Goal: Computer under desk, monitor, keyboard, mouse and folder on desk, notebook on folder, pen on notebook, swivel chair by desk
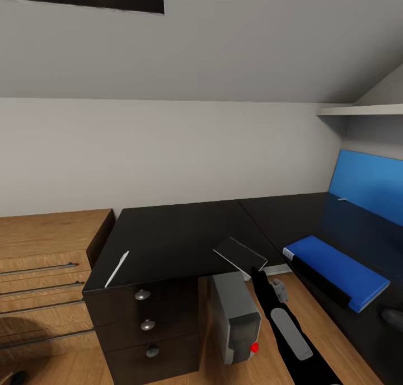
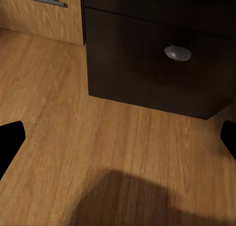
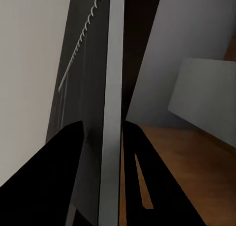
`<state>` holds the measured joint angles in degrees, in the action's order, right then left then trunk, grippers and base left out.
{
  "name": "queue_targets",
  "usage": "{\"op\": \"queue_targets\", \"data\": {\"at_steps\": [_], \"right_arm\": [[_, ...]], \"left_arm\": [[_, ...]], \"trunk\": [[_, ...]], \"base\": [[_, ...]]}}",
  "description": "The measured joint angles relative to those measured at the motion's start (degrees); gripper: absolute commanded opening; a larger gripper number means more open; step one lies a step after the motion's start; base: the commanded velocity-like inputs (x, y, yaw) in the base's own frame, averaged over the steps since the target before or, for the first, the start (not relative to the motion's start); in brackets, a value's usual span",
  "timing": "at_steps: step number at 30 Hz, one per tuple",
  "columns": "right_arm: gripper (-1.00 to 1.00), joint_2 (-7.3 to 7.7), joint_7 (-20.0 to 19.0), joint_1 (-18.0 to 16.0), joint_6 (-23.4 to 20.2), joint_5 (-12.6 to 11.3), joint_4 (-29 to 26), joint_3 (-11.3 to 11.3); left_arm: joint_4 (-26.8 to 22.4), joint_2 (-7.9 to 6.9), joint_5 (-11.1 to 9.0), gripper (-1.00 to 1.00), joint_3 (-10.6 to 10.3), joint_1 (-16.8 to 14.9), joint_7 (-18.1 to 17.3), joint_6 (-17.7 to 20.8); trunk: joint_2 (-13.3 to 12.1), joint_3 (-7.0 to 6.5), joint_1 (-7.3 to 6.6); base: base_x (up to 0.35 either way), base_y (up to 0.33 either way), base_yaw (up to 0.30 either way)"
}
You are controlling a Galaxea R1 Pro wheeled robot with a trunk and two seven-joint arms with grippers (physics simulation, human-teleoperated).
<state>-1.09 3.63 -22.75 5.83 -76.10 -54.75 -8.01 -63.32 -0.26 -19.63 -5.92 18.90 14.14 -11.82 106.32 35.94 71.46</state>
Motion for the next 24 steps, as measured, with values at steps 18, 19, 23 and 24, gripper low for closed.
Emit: {"op": "queue_targets", "data": {"at_steps": [18,19,23,24], "right_arm": [[-1.00,0.13,0.06,0.06,0.21,-0.15,-3.48,-0.12],[-1.00,0.18,0.12,0.19,0.22,-0.19,-4.34,-0.08],[-1.00,0.27,0.42,2.38,0.25,-0.23,-9.84,-0.01],[-1.00,0.29,0.46,2.99,0.25,-0.22,-11.12,0.00]], "left_arm": [[0.04,0.03,-0.06,1.00,0.10,0.00,0.34,-0.12],[0.06,0.03,-0.07,1.00,0.16,-0.03,0.35,-0.08],[0.34,-0.02,-0.20,1.00,0.32,-0.01,0.35,0.15],[0.53,-0.03,-0.21,1.00,0.33,-0.01,0.35,0.17]], "trunk": [[-6.01,-2.68,-3.29],[-6.41,-2.86,-3.51],[-8.01,-3.58,-4.39],[-8.41,-3.76,-4.61]], "base": [[0.000,0.000,0.000],[0.000,0.000,0.000],[0.000,0.000,0.000],[0.000,0.000,0.000]]}}
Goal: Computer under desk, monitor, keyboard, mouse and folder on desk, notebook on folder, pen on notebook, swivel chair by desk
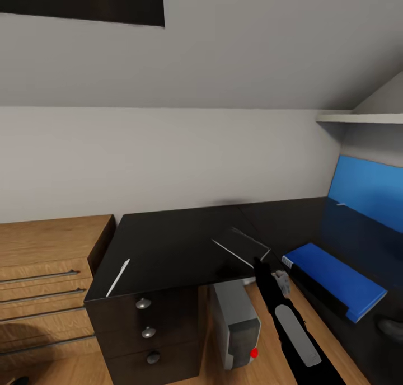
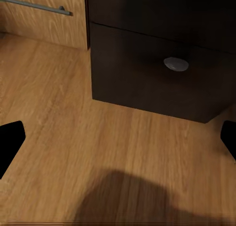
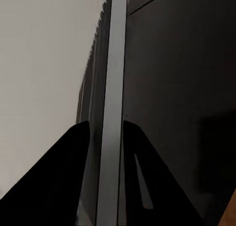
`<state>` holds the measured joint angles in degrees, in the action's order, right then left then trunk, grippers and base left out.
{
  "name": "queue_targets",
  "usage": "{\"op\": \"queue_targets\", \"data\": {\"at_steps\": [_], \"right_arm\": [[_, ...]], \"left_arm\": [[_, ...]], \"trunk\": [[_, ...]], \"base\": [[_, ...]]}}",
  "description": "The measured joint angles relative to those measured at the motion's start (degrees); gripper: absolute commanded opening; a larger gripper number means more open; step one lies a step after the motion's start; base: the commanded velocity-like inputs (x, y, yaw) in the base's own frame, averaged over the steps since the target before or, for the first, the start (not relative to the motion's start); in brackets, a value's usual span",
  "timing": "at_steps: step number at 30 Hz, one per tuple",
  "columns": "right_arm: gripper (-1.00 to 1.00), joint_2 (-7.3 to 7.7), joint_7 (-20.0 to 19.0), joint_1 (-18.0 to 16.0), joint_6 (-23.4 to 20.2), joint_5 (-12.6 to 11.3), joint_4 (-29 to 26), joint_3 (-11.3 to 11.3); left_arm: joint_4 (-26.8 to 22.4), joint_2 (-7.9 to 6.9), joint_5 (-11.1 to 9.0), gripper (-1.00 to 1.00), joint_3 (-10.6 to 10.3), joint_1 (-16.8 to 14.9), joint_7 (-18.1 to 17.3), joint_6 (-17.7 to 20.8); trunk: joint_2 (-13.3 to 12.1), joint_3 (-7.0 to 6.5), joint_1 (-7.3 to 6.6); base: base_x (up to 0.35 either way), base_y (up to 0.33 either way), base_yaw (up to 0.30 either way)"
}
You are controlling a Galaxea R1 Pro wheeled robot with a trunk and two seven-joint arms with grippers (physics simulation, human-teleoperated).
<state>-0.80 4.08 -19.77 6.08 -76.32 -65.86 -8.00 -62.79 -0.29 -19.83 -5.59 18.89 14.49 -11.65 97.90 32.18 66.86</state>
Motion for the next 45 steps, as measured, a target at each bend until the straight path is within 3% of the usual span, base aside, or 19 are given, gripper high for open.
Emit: {"op": "queue_targets", "data": {"at_steps": [4,6,8,11,14,16,22,45], "right_arm": [[-1.00,0.85,0.62,4.36,0.02,0.06,-8.13,0.87],[-1.00,1.89,4.81,6.52,-0.22,0.13,-13.67,5.04],[-1.00,2.06,6.74,6.81,-0.16,-0.09,-14.97,6.66],[-1.00,2.30,10.67,7.19,-0.34,0.07,-18.96,13.43],[-1.00,2.34,11.67,7.28,-0.44,-0.05,-20.24,18.86],[-1.00,2.30,11.93,7.29,-0.48,-0.20,-20.44,20.52],[-1.00,2.19,12.41,7.31,-0.51,-0.37,-20.58,22.05],[-1.00,2.36,12.78,7.44,-0.57,-0.12,-21.56,22.79]], "left_arm": [[1.17,-0.05,-0.03,1.00,-0.02,0.01,-0.01,0.07],[1.60,-0.03,-0.04,1.00,-0.02,0.00,-0.02,0.07],[1.68,-0.03,-0.04,1.00,0.00,0.00,-0.01,0.02],[2.62,-0.08,-0.04,1.00,0.08,0.01,-0.03,-0.12],[3.28,-0.06,-0.04,1.00,0.07,0.01,-0.08,-0.16],[3.49,-0.08,-0.04,1.00,0.07,0.01,-0.09,-0.17],[3.69,-0.10,-0.02,1.00,0.06,-0.01,-0.05,-0.04],[3.69,-0.03,0.03,1.00,0.05,0.01,0.07,-0.34]], "trunk": [[-1.60,-0.72,-0.88],[-1.62,-0.72,-0.89],[-1.62,-0.72,-0.88],[-1.62,-0.73,-0.89],[-1.62,-0.72,-0.88],[-1.62,-0.72,-0.88],[-1.62,-0.72,-0.88],[-1.62,-0.72,-0.89]], "base": [[0.000,0.000,0.000],[0.000,0.000,0.000],[0.000,0.000,0.000],[0.000,0.000,0.000],[0.000,-0.010,0.000],[0.000,-0.109,0.000],[0.000,-0.229,-0.063],[0.000,-0.020,-0.032]]}}
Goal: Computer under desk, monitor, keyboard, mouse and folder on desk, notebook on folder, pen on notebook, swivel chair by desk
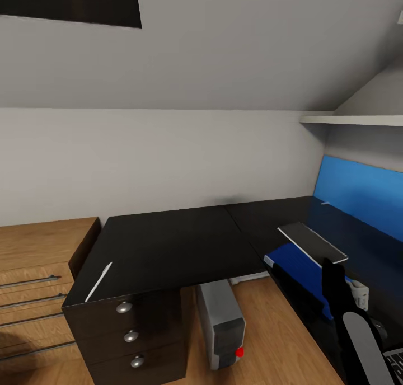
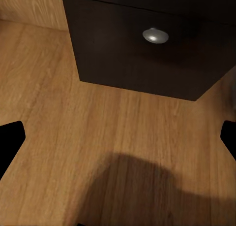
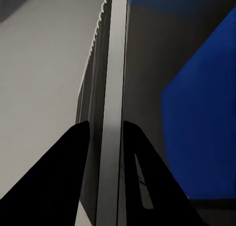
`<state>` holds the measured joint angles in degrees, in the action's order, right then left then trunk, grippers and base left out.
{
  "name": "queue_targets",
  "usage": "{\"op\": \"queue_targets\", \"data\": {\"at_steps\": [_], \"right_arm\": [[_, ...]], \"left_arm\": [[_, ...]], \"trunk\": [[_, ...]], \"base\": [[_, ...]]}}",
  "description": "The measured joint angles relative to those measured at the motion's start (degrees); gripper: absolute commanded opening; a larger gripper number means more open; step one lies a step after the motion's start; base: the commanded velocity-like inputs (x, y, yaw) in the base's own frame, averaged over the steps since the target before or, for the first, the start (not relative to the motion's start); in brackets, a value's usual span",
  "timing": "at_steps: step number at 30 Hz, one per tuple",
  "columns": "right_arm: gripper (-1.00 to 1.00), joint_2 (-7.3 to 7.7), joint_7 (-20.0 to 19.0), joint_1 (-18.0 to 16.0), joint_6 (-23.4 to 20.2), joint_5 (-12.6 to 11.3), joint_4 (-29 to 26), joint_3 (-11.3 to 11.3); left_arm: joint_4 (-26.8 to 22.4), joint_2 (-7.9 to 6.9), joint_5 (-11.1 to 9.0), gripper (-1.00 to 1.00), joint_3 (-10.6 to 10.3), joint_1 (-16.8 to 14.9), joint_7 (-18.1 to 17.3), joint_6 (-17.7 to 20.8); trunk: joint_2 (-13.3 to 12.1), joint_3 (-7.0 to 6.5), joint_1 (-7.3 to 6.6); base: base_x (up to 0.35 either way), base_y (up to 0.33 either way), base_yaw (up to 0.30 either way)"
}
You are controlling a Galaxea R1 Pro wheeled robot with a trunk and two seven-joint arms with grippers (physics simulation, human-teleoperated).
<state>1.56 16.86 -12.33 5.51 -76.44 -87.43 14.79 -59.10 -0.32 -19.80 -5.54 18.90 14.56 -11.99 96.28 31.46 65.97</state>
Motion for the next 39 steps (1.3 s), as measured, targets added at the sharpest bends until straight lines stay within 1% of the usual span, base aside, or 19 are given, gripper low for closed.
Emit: {"op": "queue_targets", "data": {"at_steps": [3,4,5,7,10,13,17,22,28,32,39], "right_arm": [[-1.00,0.18,2.10,-0.02,-0.04,0.21,-0.10,0.50],[-1.00,1.27,4.57,-0.01,-0.06,0.43,-0.12,0.63],[-1.00,1.63,5.11,0.00,-0.09,0.29,-0.13,0.63],[-1.00,2.79,6.55,-0.02,-0.15,0.20,-0.08,0.52],[-1.00,3.48,7.36,-0.03,-0.32,0.00,0.14,0.29],[-1.00,3.62,7.56,-0.03,-0.73,-0.01,0.21,0.16],[-1.00,3.68,7.70,-0.03,-2.55,-0.08,0.30,-0.02],[-1.00,3.76,7.72,-0.05,-2.90,-0.05,0.39,-0.06],[-1.00,3.78,7.88,-0.11,-3.60,-0.12,1.73,-0.31],[-1.00,3.78,9.61,-0.19,-4.33,-0.09,1.87,-0.40],[-1.00,3.81,10.42,-0.29,-4.49,-0.08,1.97,-0.44]], "left_arm": [[0.00,0.00,0.05,1.00,0.00,0.00,-0.03,0.00],[0.00,0.00,0.07,1.00,0.00,0.00,-0.13,-0.01],[0.00,0.00,0.08,1.00,0.00,0.00,-0.14,0.00],[0.00,0.00,0.08,1.00,0.00,0.00,-0.16,0.00],[0.00,0.05,0.08,1.00,-0.01,0.00,-0.17,-0.02],[0.00,0.07,0.08,1.00,-0.01,0.00,-0.17,-0.06],[0.00,0.08,0.09,1.00,-0.01,0.00,-0.17,-0.09],[0.00,0.09,0.09,1.00,-0.01,0.00,-0.17,-0.09],[0.00,0.09,0.09,1.00,-0.01,0.00,-0.17,-0.09],[0.00,0.08,0.09,1.00,0.00,0.00,-0.17,-0.09],[0.00,0.00,0.04,1.00,0.00,-0.01,-0.06,-0.09]], "trunk": [[0.00,0.00,0.00],[0.00,0.00,0.00],[0.00,0.00,0.00],[0.00,0.00,0.00],[0.00,0.00,0.00],[0.00,0.00,0.00],[0.00,0.00,0.00],[0.00,0.00,0.00],[0.00,0.00,0.00],[0.00,0.00,0.01],[0.00,0.00,0.01]], "base": [[0.000,0.000,0.000],[0.000,0.000,0.000],[0.000,0.000,0.000],[0.000,0.000,0.000],[0.000,0.000,0.000],[0.000,0.000,0.000],[0.000,0.000,0.000],[0.000,0.000,0.000],[0.000,0.000,0.000],[-0.027,0.000,0.000],[-0.122,0.000,0.000]]}}
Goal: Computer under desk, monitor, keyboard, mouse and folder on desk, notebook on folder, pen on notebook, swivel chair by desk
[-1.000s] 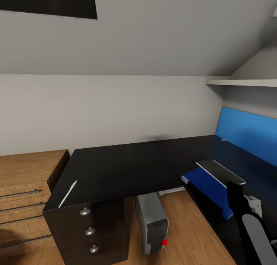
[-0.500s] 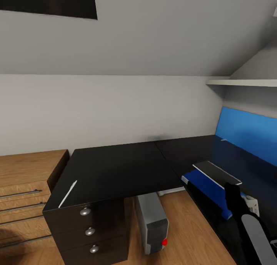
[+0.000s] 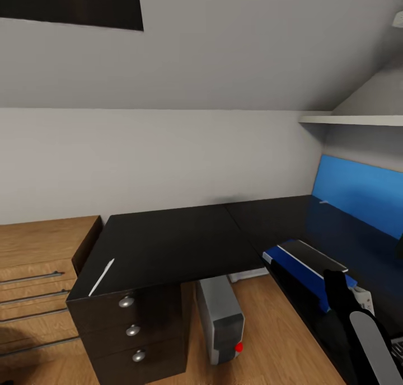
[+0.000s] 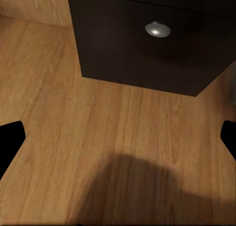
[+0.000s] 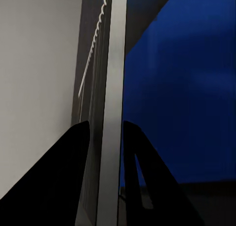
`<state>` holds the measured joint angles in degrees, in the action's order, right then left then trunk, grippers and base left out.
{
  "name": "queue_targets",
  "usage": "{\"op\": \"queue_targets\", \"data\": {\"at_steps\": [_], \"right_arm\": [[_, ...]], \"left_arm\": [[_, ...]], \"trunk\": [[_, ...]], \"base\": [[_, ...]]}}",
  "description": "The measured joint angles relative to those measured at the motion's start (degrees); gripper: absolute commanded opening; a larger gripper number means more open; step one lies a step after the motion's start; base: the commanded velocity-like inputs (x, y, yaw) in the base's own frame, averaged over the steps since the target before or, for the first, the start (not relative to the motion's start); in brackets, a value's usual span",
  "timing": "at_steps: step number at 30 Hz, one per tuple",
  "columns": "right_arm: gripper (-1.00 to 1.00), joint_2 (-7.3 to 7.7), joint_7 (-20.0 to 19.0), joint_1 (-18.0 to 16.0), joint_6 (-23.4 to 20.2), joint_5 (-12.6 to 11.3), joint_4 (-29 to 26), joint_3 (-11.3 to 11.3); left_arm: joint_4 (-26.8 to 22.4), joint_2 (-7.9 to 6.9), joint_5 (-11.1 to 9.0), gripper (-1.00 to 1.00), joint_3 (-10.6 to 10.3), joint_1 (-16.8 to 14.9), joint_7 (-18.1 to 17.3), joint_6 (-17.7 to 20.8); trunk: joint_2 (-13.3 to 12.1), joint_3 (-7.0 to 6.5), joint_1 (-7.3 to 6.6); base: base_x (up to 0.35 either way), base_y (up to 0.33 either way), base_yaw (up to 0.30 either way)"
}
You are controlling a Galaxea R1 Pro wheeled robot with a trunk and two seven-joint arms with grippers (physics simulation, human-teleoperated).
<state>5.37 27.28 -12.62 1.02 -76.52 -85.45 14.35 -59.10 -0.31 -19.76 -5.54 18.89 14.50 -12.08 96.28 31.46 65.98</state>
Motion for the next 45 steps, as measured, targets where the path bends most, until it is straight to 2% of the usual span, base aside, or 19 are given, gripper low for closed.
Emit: {"op": "queue_targets", "data": {"at_steps": [45], "right_arm": [[-1.00,0.06,0.87,-0.10,-0.01,0.26,0.97,-0.03]], "left_arm": [[0.00,-0.01,-0.04,1.00,0.09,0.01,0.06,0.00]], "trunk": [[0.00,0.00,-0.01]], "base": [[0.014,0.005,0.000]]}}
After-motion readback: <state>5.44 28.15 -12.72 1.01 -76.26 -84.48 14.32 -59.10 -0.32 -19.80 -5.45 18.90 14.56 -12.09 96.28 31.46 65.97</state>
